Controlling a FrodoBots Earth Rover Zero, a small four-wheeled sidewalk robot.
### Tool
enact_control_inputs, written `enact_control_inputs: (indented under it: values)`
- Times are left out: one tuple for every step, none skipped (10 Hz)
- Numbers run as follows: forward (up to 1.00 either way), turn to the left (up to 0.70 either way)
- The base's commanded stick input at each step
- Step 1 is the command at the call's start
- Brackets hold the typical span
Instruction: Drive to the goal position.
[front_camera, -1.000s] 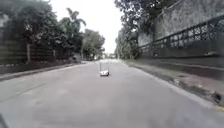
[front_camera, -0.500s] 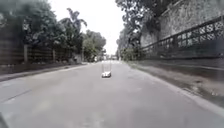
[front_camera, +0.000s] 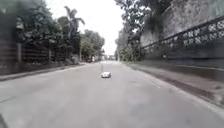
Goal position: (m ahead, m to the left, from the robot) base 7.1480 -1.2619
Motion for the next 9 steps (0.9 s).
enact_control_inputs:
  values:
    - [1.0, 0.0]
    - [1.0, 0.0]
    - [1.0, 0.0]
    - [1.0, -0.06]
    - [1.0, -0.35]
    - [1.0, -0.12]
    - [1.0, 0.0]
    - [1.0, 0.0]
    - [1.0, 0.0]
